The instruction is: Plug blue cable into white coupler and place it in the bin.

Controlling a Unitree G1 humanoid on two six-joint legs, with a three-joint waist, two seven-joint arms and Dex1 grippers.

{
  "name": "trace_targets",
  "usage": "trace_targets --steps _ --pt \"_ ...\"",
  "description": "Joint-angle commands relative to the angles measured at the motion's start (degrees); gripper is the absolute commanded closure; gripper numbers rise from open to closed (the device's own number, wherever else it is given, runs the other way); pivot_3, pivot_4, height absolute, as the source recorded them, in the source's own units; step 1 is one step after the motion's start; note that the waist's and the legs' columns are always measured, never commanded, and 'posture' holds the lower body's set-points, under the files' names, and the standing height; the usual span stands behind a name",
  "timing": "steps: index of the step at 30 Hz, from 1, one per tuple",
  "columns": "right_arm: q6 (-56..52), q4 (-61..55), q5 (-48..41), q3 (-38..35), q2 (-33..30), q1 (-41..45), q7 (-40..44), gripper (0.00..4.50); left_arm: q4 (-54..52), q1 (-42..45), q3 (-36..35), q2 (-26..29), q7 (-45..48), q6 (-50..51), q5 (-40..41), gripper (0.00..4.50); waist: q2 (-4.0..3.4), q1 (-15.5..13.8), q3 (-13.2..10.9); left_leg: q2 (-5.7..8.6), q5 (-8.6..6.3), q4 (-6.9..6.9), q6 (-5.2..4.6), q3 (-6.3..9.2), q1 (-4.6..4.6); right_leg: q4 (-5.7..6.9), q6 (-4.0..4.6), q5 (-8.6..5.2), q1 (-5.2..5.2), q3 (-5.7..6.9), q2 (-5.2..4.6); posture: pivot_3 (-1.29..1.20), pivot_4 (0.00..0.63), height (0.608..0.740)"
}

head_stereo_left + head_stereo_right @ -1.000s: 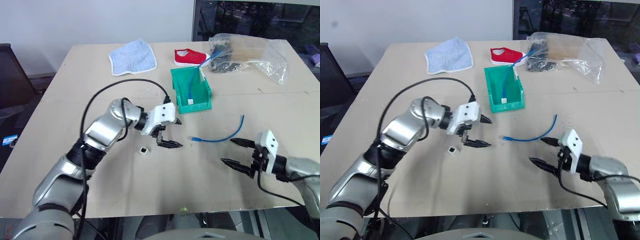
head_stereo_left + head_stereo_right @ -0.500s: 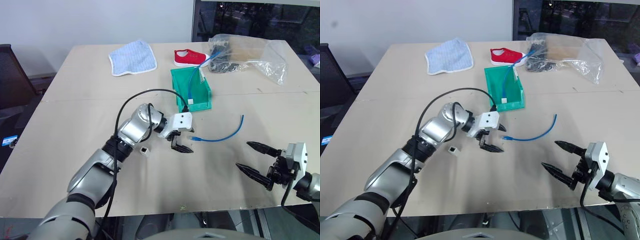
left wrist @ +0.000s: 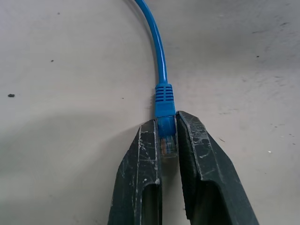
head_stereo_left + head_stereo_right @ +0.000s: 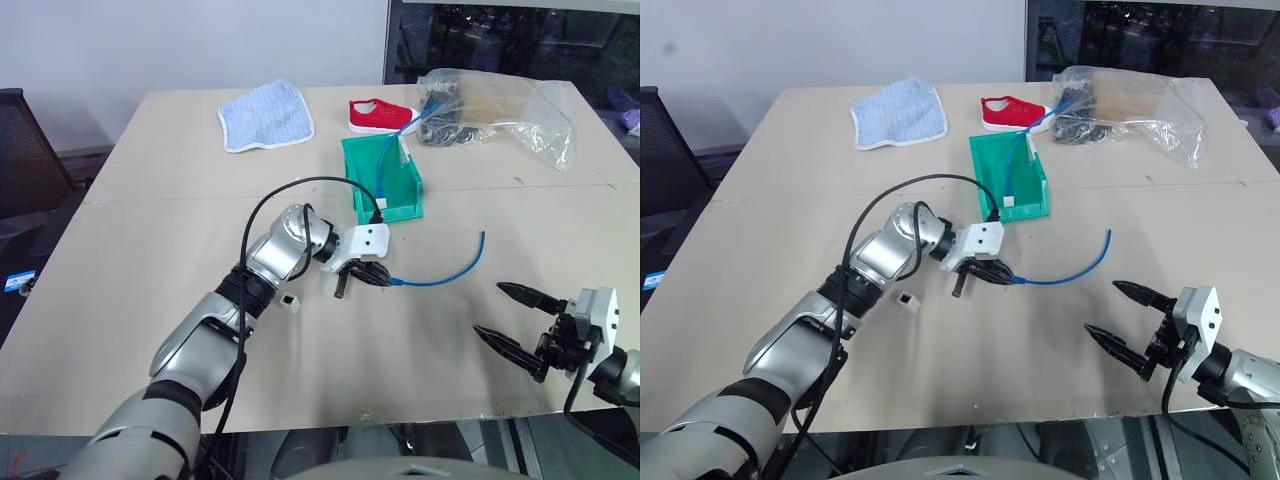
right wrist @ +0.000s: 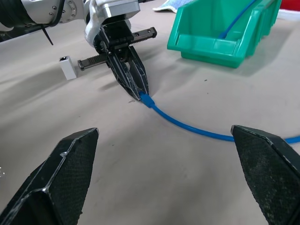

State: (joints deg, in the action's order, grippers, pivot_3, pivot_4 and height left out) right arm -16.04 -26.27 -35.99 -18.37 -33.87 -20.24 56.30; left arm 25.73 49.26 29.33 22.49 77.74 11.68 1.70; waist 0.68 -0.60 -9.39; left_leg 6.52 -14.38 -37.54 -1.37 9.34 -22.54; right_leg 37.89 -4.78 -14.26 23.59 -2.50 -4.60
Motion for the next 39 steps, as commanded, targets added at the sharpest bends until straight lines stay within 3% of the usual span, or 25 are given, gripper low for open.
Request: trace_targets --steps 1,4,7,16,19,26,27,32,33,34,35,36,39 --pt "-13.4 -8.1 -13.7 1.8 -1.1 -0.9 -6.1 0.0 -5.8 1.5 -7.9 -3.5 0.6 13.8 10.3 4.49 0.01 0.0 0.0 0.0 0.0 0.0 -0.01 0.02 -0.03 0.02 0.0 0.0 0.01 0.0 -0.01 0.0 0.15 0.74" --pt "-17.8 -10.0 -21.0 3.6 0.9 2.7 -11.4 0.0 -11.1 2.8 -13.4 -5.1 1.8 29.0 20.2 4.49 0.02 0.0 0.0 0.0 -0.01 -0.08 -0.01 0.17 -0.1 0.02 0.0 0.0 0.01 0.12 -0.04 0.0 0.15 0.74" --pt "-20.0 -9.5 -25.1 5.0 3.6 7.8 -16.9 0.0 -14.5 3.1 -16.1 -5.2 1.6 36.9 25.7 4.49 0.01 0.5 0.0 0.0 0.0 -0.1 -0.01 0.18 -0.09 0.03 0.0 0.0 0.01 0.12 -0.07 0.0 0.15 0.74" --pt "-22.1 -7.1 -37.7 5.2 9.8 19.1 -27.5 0.0 -16.5 3.0 -18.2 -4.2 -0.1 43.1 31.1 4.49 -0.01 1.3 0.0 0.0 0.01 -0.1 0.02 0.23 -0.07 0.03 0.01 0.0 0.01 0.15 -0.04 0.0 0.15 0.74" --pt "-22.9 -7.3 -38.7 5.5 8.9 19.6 -27.4 0.85 -16.5 3.1 -18.1 -4.2 -0.7 43.2 31.5 4.5 -0.01 1.2 0.0 0.0 0.01 -0.1 0.02 0.22 -0.08 0.01 0.02 0.01 0.01 0.15 -0.04 0.0 0.15 0.74" --pt "-23.4 -7.2 -39.0 5.8 7.5 19.8 -26.9 4.13 -16.7 2.9 -18.1 -4.2 -1.5 43.6 32.6 4.5 -0.01 1.3 0.0 0.01 0.01 -0.1 0.02 0.21 -0.07 0.04 0.01 0.01 0.02 0.13 -0.02 0.0 0.15 0.74" --pt "-23.4 -7.0 -39.1 5.8 7.5 19.9 -27.1 4.43 -16.7 2.9 -18.1 -4.2 -1.6 43.7 32.7 4.5 -0.01 1.3 0.0 0.01 0.01 -0.1 0.02 0.2 -0.07 0.05 0.02 0.01 0.02 0.12 -0.02 0.0 0.15 0.74" --pt "-23.1 -6.6 -38.7 6.2 7.8 20.4 -27.4 4.43 -17.1 2.7 -18.0 -4.2 -1.6 43.3 33.0 4.5 -0.01 1.3 0.0 0.01 0.01 -0.1 0.02 0.2 -0.07 0.04 0.01 0.01 0.02 0.11 -0.03 0.0 0.15 0.74" --pt "-23.0 -6.4 -38.5 6.3 8.0 20.6 -27.6 4.48 -17.1 2.7 -18.4 -4.2 -1.1 43.0 33.5 4.02 -0.01 1.3 0.0 0.01 0.01 -0.1 0.02 0.2 -0.07 0.04 0.02 0.01 0.02 0.11 -0.03 0.0 0.15 0.74" --pt "-22.9 -6.2 -38.3 6.4 8.1 20.8 -27.7 4.48 -18.2 2.4 -18.1 -3.5 0.5 41.9 33.7 4.02 -0.01 1.3 0.0 0.01 0.01 -0.1 0.02 0.19 -0.07 0.03 0.01 0.01 0.02 0.11 -0.03 0.0 0.15 0.74" --pt "-22.9 -6.0 -38.2 6.4 8.1 21.0 -27.7 4.5 -19.0 2.1 -17.9 -2.9 1.6 41.2 33.8 3.42 -0.01 1.3 0.0 0.01 0.01 -0.1 0.02 0.19 -0.07 0.03 0.02 0.01 0.02 0.11 -0.03 0.0 0.15 0.74" --pt "-22.9 -5.7 -38.2 6.4 8.1 21.2 -27.8 4.5 -19.9 1.9 -18.1 -2.6 1.5 40.8 33.9 3.19 -0.01 1.4 0.0 0.01 0.01 -0.1 0.02 0.19 -0.07 0.03 0.02 0.01 0.02 0.11 -0.02 0.0 0.15 0.74" --pt "-22.8 -4.5 -37.5 5.7 7.3 21.5 -26.9 4.5 -24.9 1.0 -21.2 -0.6 -1.1 42.3 35.5 1.86 -0.01 1.4 0.0 0.01 0.01 -0.1 0.02 0.19 -0.07 0.04 0.02 0.01 0.03 0.1 -0.03 0.0 0.15 0.74"
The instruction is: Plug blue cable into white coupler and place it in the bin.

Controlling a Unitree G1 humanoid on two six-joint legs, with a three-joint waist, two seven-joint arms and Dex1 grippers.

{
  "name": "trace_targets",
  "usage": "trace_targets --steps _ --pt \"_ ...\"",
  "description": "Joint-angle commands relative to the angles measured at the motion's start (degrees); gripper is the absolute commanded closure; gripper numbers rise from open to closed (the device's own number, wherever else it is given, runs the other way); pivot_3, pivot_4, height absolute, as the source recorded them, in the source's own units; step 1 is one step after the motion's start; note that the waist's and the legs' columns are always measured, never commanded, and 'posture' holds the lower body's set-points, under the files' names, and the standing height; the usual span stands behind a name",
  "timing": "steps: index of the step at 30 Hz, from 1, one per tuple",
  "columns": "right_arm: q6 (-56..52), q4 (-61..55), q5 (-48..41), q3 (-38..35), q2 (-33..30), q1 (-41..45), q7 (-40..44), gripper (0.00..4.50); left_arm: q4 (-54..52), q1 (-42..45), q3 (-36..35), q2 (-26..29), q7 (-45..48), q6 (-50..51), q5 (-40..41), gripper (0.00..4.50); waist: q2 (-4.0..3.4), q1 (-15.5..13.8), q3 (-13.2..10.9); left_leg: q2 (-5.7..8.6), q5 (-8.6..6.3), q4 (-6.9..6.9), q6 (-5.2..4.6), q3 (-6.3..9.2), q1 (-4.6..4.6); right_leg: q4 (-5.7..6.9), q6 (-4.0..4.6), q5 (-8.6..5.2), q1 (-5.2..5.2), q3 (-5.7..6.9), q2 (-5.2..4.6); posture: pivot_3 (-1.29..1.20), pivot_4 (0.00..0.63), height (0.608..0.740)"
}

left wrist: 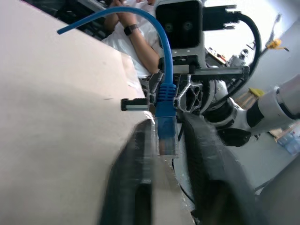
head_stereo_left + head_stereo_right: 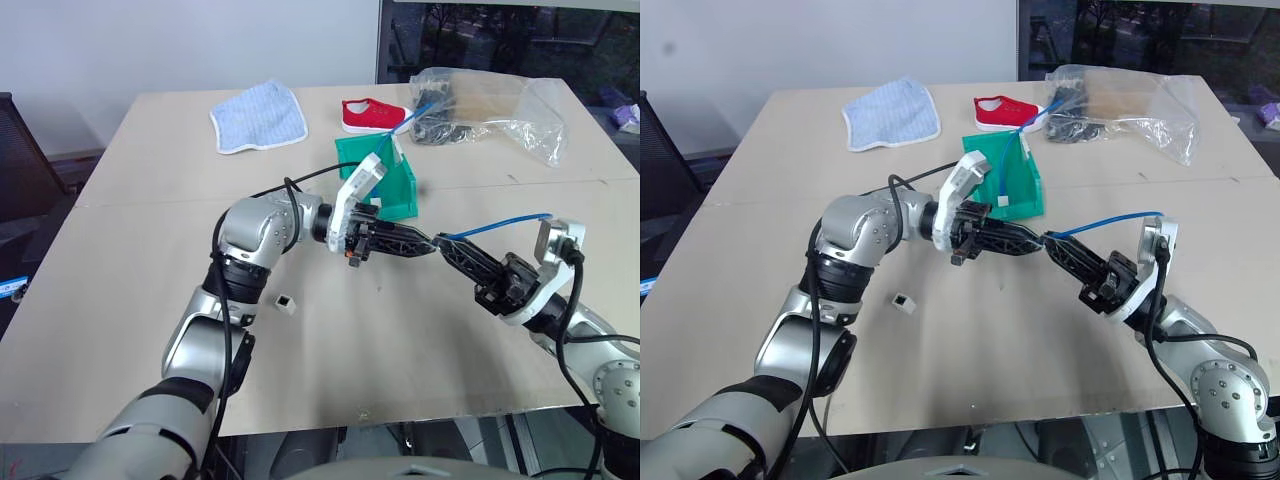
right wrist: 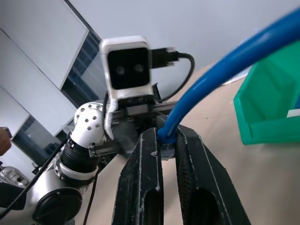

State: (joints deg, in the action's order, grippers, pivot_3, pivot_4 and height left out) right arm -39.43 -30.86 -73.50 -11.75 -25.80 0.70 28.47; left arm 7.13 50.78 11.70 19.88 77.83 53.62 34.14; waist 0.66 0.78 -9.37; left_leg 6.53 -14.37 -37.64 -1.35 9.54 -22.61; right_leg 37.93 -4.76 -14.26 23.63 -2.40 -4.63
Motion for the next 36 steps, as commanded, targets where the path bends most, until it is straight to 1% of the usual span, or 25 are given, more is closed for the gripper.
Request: trace_targets --steps 1,2,4,5,7,9,10,12,14,16,17,19,21,24,26,29,31,36 --pt "0.6 0.5 0.2 -1.3 -1.0 0.5 1.3 4.5 -8.3 -1.0 -4.5 3.2 -1.5 0.9 3.9 1.64 0.0 0.1 0.0 0.0 0.0 0.0 0.0 -0.01 0.0 0.0 0.0 0.0 0.0 -0.02 -0.01 0.0 0.15 0.74" --pt "0.8 0.8 0.4 -1.8 -1.4 0.3 1.6 4.5 -11.2 -1.8 -5.8 4.8 -2.0 1.7 5.0 1.09 0.0 0.1 0.0 0.0 0.0 0.0 0.0 -0.02 0.0 0.0 0.0 0.0 0.02 -0.05 -0.04 0.0 0.15 0.74" --pt "1.2 1.6 1.1 -2.7 -2.0 0.1 2.3 4.5 -15.8 -3.3 -8.9 7.6 -4.2 3.0 7.1 0.24 0.0 0.2 0.0 -0.02 0.0 0.03 0.0 -0.05 0.0 0.0 0.0 0.0 0.05 -0.08 -0.08 0.0 0.15 0.74" --pt "1.4 1.9 1.5 -3.2 -2.4 -0.2 2.7 4.5 -19.0 -4.6 -11.0 9.6 -6.0 3.5 7.8 0.04 -0.01 0.2 0.0 -0.04 0.0 0.06 0.0 -0.05 0.0 0.0 0.0 0.0 0.06 -0.07 -0.17 0.0 0.15 0.74" --pt "2.2 2.7 2.9 -4.1 -3.1 -0.7 3.9 4.5 -25.9 -8.9 -16.1 12.9 -11.7 4.2 8.0 0.04 -0.02 0.1 0.0 -0.04 0.0 0.1 0.0 -0.05 0.0 -0.01 0.01 0.0 0.07 -0.05 -0.2 0.0 0.15 0.74" --pt "3.6 3.5 5.3 -4.5 -3.5 -1.0 5.3 4.5 -31.3 -13.6 -20.9 14.1 -17.8 5.4 8.9 0.04 -0.03 0.1 0.0 -0.05 0.0 0.17 0.0 -0.12 0.04 -0.04 0.0 0.0 0.07 -0.12 -0.22 0.0 0.15 0.74" --pt "4.7 4.2 6.9 -4.6 -3.4 -0.9 6.0 4.5 -34.4 -16.9 -22.8 13.8 -20.1 4.7 9.2 0.04 -0.02 0.0 0.0 -0.05 0.0 0.17 0.0 -0.16 0.06 -0.04 0.0 0.0 0.07 -0.13 -0.22 0.0 0.15 0.74" --pt "6.1 5.6 8.9 -4.5 -3.5 -0.5 7.8 4.5 -40.2 -24.8 -24.7 12.6 -25.4 -0.2 5.9 0.04 -0.03 0.0 0.0 -0.05 0.0 0.17 0.0 -0.23 0.08 -0.06 0.0 0.0 0.06 -0.17 -0.23 0.0 0.15 0.74" --pt "6.5 6.5 9.9 -4.1 -3.6 0.1 9.1 4.5 -44.3 -32.7 -25.0 11.6 -30.2 -6.2 0.6 0.04 -0.01 -0.2 0.0 -0.05 0.0 0.18 0.0 -0.35 0.12 -0.06 0.0 0.0 0.05 -0.26 -0.25 0.0 0.15 0.74" --pt "6.3 7.0 10.3 -4.0 -3.6 0.9 9.7 4.5 -48.4 -41.6 -25.9 8.2 -38.2 -13.5 -6.6 0.04 -0.01 -0.3 0.0 -0.05 0.0 0.19 0.0 -0.4 0.13 -0.06 0.01 0.01 0.04 -0.29 -0.25 0.0 0.15 0.74" --pt "6.1 7.1 10.5 -3.9 -3.7 1.0 10.1 4.5 -50.5 -47.2 -25.2 7.7 -41.0 -17.3 -11.3 0.04 0.01 -0.4 0.0 -0.05 -0.01 0.2 0.0 -0.45 0.16 -0.04 0.01 0.01 0.03 -0.34 -0.26 0.0 0.15 0.74" --pt "6.0 7.3 11.0 -3.6 -3.7 1.0 10.8 4.5 -53.8 -57.4 -24.8 5.1 -44.4 -22.7 -15.5 0.04 0.07 -0.4 0.1 -0.08 -0.02 0.27 -0.01 -0.56 0.25 -0.07 0.02 0.01 -0.01 -0.44 -0.24 0.0 0.15 0.74" --pt "6.0 7.3 11.6 -3.2 -3.5 1.0 11.1 4.5 -54.5 -66.3 -23.3 3.6 -46.5 -29.7 -20.6 0.04 0.08 -0.6 0.1 -0.09 -0.05 0.35 -0.06 -0.64 0.31 -0.1 0.03 0.01 -0.04 -0.51 -0.25 0.0 0.15 0.74" --pt "5.7 6.5 12.1 -2.3 -2.8 1.0 10.6 4.5 -53.0 -75.4 -20.8 1.2 -48.6 -35.7 -24.3 0.04 0.09 -1.8 0.1 -0.1 -0.18 0.35 -0.27 -0.71 0.36 -0.13 0.04 0.0 -0.1 -0.52 -0.27 0.0 0.15 0.74" --pt "5.3 6.1 11.9 -2.2 -2.7 1.2 10.4 4.5 -51.2 -78.2 -19.7 1.0 -48.7 -38.7 -25.9 0.04 0.09 -2.3 0.1 -0.12 -0.18 0.34 -0.28 -0.69 0.28 -0.16 0.05 -0.01 -0.1 -0.38 -0.31 0.0 0.15 0.74" --pt "5.0 6.2 11.9 -2.2 -3.0 1.5 10.4 4.5 -47.4 -79.6 -18.5 1.4 -49.3 -42.7 -28.7 0.04 0.07 -2.4 0.1 -0.37 -0.18 0.3 -0.28 -0.97 0.3 -0.25 0.08 -0.01 -0.24 -0.26 -0.32 0.0 0.15 0.74" --pt "4.9 6.3 12.0 -2.3 -3.0 1.7 10.4 4.5 -44.2 -79.2 -16.8 1.4 -49.1 -44.7 -29.5 0.04 0.08 -2.3 0.1 -0.61 -0.17 0.29 -0.29 -1.26 0.32 -0.27 0.08 0.0 -0.27 -0.2 -0.31 0.0 0.15 0.74" --pt "4.8 5.6 12.3 -2.0 -2.7 1.3 9.9 4.5 -38.9 -75.9 -14.1 0.4 -49.6 -45.0 -28.7 0.04 0.08 -1.9 0.1 -0.74 -0.18 0.31 -0.29 -1.3 0.33 -0.29 0.09 0.02 -0.25 -0.08 -0.26 0.0 0.15 0.74"
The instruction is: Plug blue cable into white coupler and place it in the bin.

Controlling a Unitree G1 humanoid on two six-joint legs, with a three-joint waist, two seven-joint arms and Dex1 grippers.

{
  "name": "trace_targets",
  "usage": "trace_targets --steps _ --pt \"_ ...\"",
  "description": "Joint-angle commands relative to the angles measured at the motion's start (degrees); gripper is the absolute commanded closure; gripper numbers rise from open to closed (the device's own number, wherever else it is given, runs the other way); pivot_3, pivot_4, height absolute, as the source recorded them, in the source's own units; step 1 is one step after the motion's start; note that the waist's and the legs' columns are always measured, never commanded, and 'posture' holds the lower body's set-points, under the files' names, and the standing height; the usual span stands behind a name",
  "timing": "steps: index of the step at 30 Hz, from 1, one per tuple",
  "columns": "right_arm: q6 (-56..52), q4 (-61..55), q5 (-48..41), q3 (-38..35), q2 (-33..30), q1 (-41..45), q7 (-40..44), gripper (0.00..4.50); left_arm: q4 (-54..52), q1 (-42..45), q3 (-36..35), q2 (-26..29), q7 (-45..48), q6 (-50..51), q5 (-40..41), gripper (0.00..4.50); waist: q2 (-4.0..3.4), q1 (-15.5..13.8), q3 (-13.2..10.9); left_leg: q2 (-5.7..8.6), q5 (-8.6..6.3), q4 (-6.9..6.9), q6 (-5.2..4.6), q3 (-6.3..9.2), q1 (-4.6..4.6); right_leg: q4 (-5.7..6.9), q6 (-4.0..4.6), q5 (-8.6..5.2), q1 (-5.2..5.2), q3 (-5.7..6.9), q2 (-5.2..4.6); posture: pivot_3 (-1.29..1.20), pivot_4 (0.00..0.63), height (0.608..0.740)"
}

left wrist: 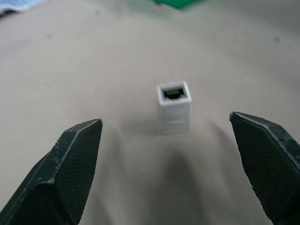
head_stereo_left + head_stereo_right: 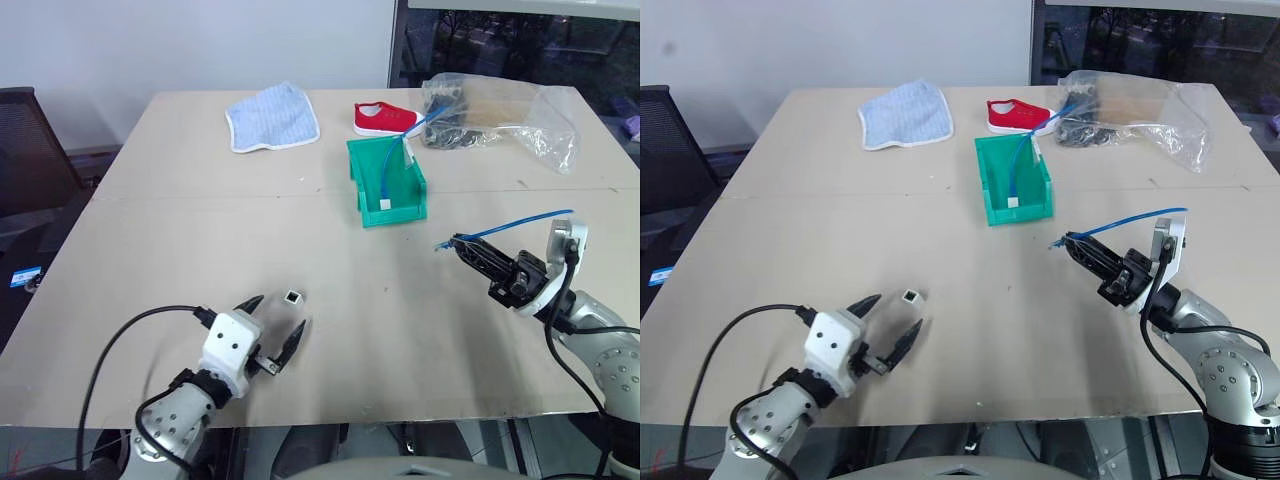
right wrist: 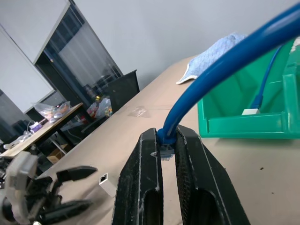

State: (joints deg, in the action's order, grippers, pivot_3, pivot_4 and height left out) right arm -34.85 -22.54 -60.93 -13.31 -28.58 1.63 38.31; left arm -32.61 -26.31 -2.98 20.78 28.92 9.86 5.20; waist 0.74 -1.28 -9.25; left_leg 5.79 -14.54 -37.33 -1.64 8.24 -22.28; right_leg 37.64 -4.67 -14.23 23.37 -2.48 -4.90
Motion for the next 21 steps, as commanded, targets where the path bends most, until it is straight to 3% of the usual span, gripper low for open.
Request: trace_targets --steps 1,10,13,14,18,19,21 --pt "0.3 -2.9 -0.3 -0.4 0.1 0.1 0.0 4.5 1.7 2.1 0.7 -1.2 -1.3 -0.8 0.8 0.04 0.0 0.2 0.0 -0.01 0.0 0.02 0.0 0.01 -0.01 0.01 0.0 0.0 0.02 0.01 0.0 0.0 0.15 0.74" --pt "1.0 -4.1 0.3 -1.0 0.6 -1.2 -1.1 4.5 6.6 6.0 1.5 -2.7 -1.9 -1.6 2.2 0.04 -0.01 0.5 0.0 -0.02 0.0 0.02 0.0 0.01 0.0 0.02 -0.01 0.01 0.03 0.0 0.01 0.0 0.15 0.74" --pt "1.2 -4.1 0.5 -1.2 0.8 -1.4 -1.1 4.5 7.2 6.3 1.8 -2.5 -1.6 -2.3 2.1 1.19 -0.01 0.5 0.0 -0.02 0.0 0.02 0.0 0.01 0.0 0.02 -0.01 0.01 0.03 0.0 0.01 0.0 0.15 0.74" --pt "1.2 -4.2 0.6 -1.3 0.8 -1.4 -1.2 4.5 7.4 6.5 1.9 -2.5 -1.5 -2.5 2.1 1.91 -0.01 0.5 0.0 -0.01 0.0 0.02 0.0 0.01 0.0 0.02 -0.01 0.01 0.03 0.0 0.01 0.0 0.15 0.74" --pt "1.4 -3.9 0.9 -1.4 0.9 -1.3 -1.1 4.5 9.1 8.0 2.4 -2.5 -2.0 -3.1 1.3 3.7 -0.01 0.5 0.0 -0.01 0.0 0.02 0.0 0.01 0.0 0.02 -0.01 0.01 0.03 0.0 0.01 0.0 0.15 0.74" --pt "1.4 -3.8 1.0 -1.4 0.8 -1.2 -1.0 4.5 9.4 8.4 2.5 -2.5 -2.1 -3.2 1.2 4.0 -0.01 0.5 0.0 -0.01 0.0 0.02 0.0 0.01 0.0 0.02 0.0 0.01 0.03 0.01 0.01 0.0 0.15 0.74" --pt "1.4 -3.8 1.1 -1.4 0.8 -1.1 -1.0 4.5 10.2 9.1 2.8 -2.3 -2.4 -3.8 0.7 3.98 -0.01 0.5 0.0 -0.02 0.0 0.02 0.0 0.01 0.0 0.02 -0.01 0.01 0.03 0.0 0.02 0.0 0.15 0.74"
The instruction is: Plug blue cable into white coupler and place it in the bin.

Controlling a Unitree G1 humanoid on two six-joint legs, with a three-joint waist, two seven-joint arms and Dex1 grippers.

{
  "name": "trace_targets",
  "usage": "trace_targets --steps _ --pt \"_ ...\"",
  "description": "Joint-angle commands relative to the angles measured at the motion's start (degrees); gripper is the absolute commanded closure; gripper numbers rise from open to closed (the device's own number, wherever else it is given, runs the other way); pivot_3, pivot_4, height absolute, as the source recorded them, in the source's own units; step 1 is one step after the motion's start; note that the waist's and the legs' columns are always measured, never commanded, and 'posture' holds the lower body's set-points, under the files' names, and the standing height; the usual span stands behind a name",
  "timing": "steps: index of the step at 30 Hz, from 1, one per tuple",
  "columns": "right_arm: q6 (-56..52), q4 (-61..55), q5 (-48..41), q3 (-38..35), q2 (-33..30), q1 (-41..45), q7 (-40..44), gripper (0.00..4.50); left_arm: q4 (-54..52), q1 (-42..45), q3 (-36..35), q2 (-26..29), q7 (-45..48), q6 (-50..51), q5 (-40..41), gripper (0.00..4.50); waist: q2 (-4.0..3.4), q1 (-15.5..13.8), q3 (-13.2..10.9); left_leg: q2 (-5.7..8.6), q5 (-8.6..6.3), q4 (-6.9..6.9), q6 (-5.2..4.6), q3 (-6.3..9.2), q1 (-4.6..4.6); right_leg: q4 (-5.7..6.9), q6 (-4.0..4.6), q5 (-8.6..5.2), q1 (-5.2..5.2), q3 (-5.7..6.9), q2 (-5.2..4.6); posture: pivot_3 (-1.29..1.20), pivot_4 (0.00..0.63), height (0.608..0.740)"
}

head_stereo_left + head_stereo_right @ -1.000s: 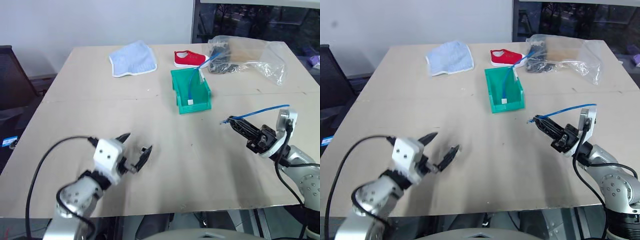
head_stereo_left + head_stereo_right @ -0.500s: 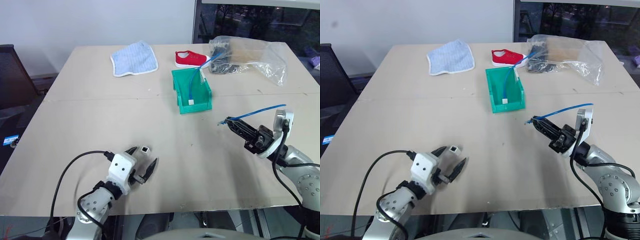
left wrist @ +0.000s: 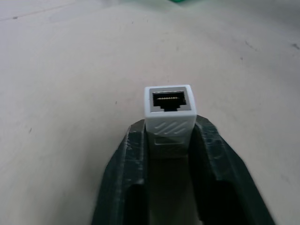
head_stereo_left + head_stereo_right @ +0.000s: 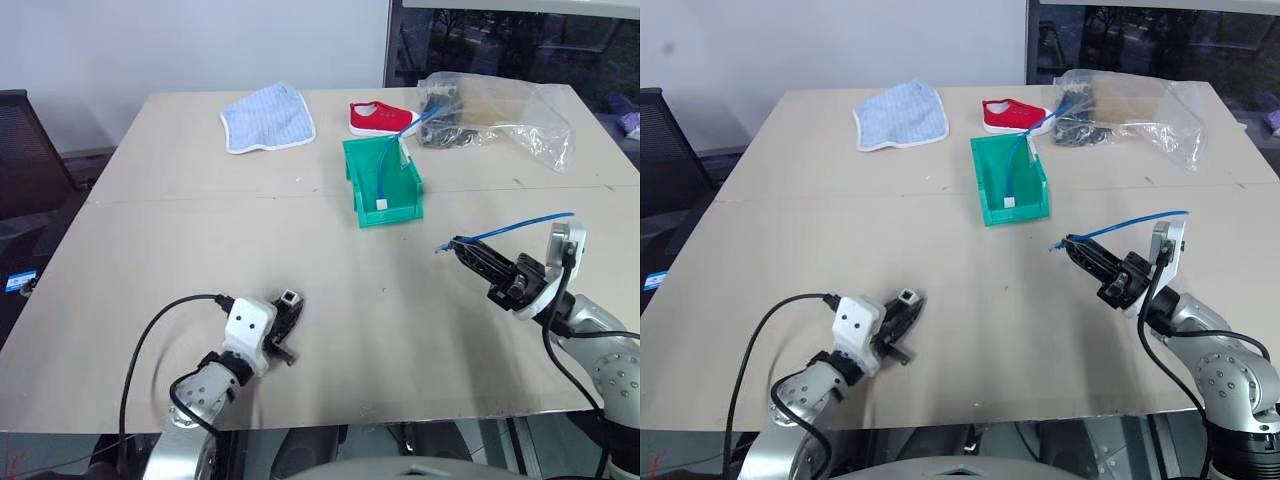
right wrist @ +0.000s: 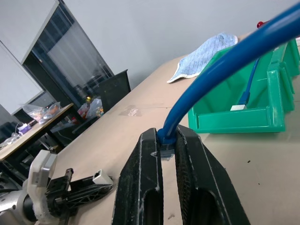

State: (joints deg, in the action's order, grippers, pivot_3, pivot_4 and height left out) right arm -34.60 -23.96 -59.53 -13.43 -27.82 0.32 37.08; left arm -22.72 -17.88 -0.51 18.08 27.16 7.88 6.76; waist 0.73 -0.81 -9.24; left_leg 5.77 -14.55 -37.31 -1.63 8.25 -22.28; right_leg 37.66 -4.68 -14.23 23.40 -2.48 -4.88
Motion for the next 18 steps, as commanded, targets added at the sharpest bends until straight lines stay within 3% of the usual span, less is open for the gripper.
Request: trace_targets --steps 1,5,11,18 --pt "1.2 -2.2 -0.1 -1.3 0.0 0.3 0.2 4.5 0.7 1.1 0.5 0.6 -0.5 -2.5 -1.3 3.98 0.0 0.0 0.0 0.0 0.0 0.0 0.0 0.0 0.0 0.0 0.0 0.0 0.0 0.0 0.0 0.0 0.15 0.74" --pt "0.7 -1.5 1.3 0.1 -1.4 2.2 2.0 4.5 4.8 6.2 2.0 2.5 4.4 -4.3 0.6 3.98 -0.01 -0.1 0.0 0.0 0.0 0.0 0.0 0.01 0.01 0.02 0.0 0.0 0.0 0.01 0.0 0.0 0.15 0.74" --pt "1.5 1.4 12.2 10.5 -5.3 10.9 8.4 4.5 19.9 23.5 6.7 6.5 24.1 -6.2 7.0 3.98 -0.01 0.1 0.0 -0.03 0.01 -0.03 0.01 -0.01 0.14 0.04 0.09 0.07 -0.05 0.08 0.3 0.0 0.15 0.74" --pt "11.4 9.9 28.6 24.5 -5.7 22.4 19.6 4.5 52.8 52.2 14.1 4.3 46.6 -14.8 4.5 3.98 0.11 0.2 0.0 -0.02 0.15 -0.07 0.25 0.09 -0.08 0.03 0.09 0.08 0.08 0.26 0.37 0.0 0.15 0.74"
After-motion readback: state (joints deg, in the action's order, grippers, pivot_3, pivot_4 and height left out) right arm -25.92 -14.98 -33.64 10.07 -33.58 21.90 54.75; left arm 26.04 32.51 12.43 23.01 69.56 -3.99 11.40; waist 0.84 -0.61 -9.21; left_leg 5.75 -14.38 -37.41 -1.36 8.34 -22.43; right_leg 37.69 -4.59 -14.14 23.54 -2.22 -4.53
